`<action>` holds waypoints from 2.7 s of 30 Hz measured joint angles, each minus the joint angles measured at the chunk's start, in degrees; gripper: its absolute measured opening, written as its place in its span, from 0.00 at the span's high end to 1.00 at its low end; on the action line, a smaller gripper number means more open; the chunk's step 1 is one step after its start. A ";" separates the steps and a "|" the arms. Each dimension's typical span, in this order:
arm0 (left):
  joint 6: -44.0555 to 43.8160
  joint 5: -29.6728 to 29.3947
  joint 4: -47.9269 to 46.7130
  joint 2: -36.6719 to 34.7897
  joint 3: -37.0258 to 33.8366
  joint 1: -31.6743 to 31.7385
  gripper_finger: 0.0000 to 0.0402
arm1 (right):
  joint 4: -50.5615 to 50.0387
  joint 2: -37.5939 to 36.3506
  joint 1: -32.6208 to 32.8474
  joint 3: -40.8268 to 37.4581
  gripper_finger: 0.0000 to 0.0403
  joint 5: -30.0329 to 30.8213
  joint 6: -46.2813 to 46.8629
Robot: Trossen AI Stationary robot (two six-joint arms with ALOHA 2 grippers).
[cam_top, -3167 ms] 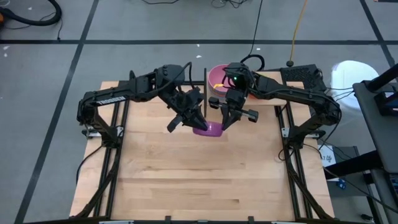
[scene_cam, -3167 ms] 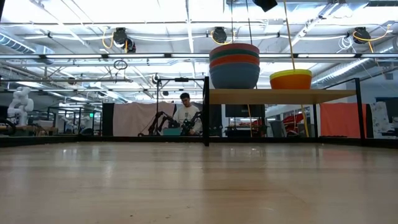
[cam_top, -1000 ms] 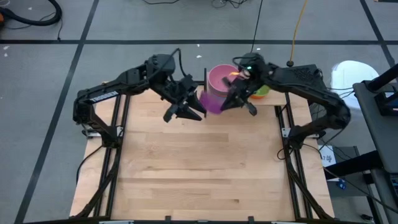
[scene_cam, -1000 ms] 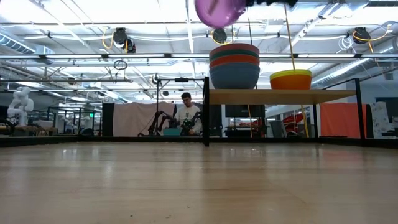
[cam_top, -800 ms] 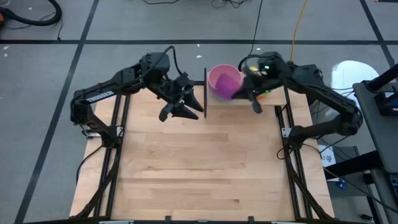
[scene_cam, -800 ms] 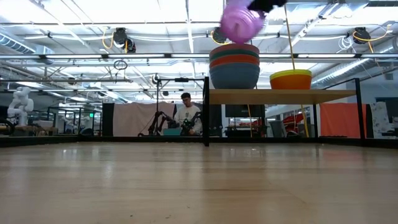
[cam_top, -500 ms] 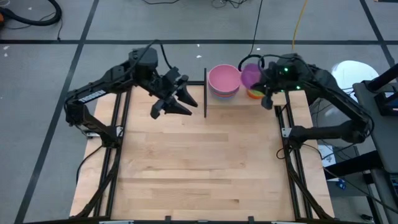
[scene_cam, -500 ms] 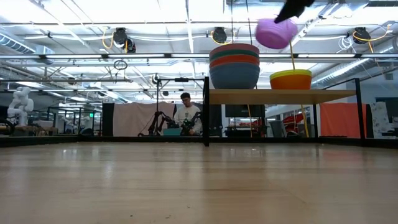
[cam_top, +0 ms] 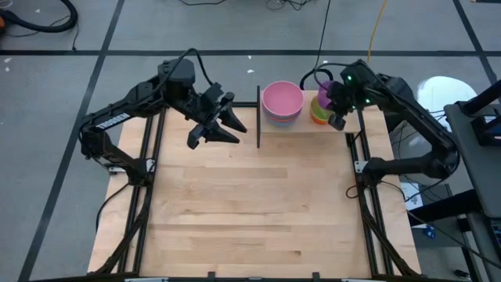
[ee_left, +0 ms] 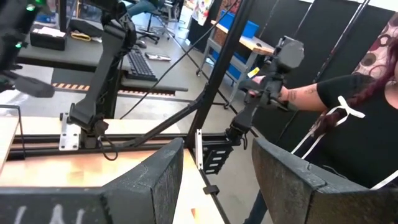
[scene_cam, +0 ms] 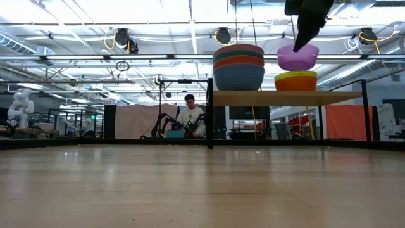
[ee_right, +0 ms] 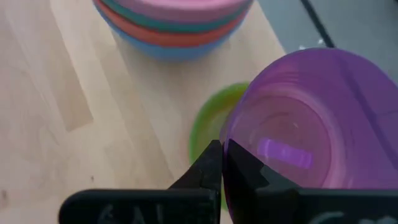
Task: Place and stack bowls onto a shelf
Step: Stack the violet bowl on the shelf, then return to Home Position
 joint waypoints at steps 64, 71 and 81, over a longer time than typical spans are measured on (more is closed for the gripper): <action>5.47 -28.32 -34.78 -26.71 -0.02 7.10 0.63 | 7.37 -23.31 -1.32 0.00 0.76 -15.34 -5.78; 7.28 -28.83 -42.51 -30.67 -0.04 7.10 0.89 | 8.58 -26.88 -1.33 0.00 0.76 -15.32 2.69; 9.75 -31.95 -54.83 -38.61 -0.04 7.10 0.93 | 15.81 -31.95 -1.34 0.00 0.76 -15.19 2.95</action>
